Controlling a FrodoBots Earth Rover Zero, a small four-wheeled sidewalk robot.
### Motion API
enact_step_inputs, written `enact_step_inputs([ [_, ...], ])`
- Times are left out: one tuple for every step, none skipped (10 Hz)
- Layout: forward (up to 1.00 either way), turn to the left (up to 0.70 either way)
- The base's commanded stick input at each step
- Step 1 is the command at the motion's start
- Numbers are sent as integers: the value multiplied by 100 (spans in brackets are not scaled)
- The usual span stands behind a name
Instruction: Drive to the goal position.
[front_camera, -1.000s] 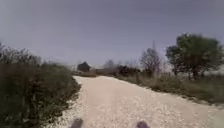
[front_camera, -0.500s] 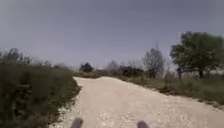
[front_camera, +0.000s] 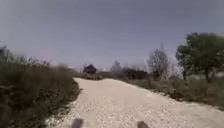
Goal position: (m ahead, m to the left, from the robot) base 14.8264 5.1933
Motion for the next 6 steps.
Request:
enact_step_inputs([
  [70, 0],
  [70, 0],
  [70, 0],
  [70, 0],
  [70, 0],
  [70, 0],
])
